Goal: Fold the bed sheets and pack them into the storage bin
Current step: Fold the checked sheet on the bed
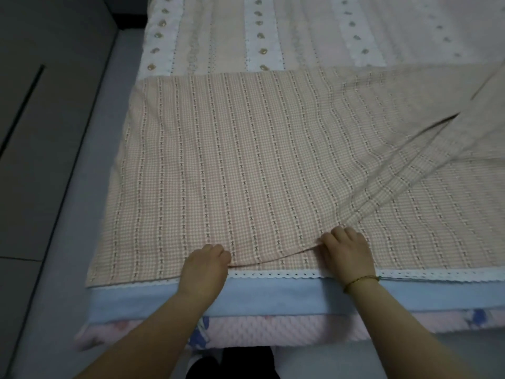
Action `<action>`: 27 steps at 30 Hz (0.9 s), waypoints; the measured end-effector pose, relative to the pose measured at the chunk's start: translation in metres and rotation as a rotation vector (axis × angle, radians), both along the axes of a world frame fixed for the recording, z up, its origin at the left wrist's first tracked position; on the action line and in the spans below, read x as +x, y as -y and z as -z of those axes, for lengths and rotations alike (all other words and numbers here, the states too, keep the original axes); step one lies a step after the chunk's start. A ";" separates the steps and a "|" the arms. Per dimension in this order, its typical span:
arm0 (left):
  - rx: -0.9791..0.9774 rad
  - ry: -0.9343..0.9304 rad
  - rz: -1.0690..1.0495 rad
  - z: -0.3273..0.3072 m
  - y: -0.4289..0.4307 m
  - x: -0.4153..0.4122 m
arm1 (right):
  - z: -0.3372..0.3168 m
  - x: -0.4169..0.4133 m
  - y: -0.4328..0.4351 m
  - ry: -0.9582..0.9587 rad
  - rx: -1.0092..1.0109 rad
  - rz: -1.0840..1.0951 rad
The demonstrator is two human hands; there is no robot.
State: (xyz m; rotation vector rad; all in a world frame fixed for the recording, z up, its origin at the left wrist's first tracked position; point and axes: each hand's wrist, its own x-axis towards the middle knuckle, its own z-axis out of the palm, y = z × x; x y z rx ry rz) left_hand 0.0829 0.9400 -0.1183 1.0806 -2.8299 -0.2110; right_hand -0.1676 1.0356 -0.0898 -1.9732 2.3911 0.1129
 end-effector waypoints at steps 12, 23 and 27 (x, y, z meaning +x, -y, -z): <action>0.020 -0.164 0.013 -0.010 -0.027 -0.112 | -0.024 -0.122 0.024 -0.150 0.441 0.005; 0.008 -0.172 -0.330 -0.016 -0.062 -0.197 | -0.041 -0.279 0.028 -0.087 0.049 -0.337; -0.084 -0.272 -0.351 -0.037 -0.077 -0.191 | -0.054 -0.279 -0.015 0.183 -0.409 -0.202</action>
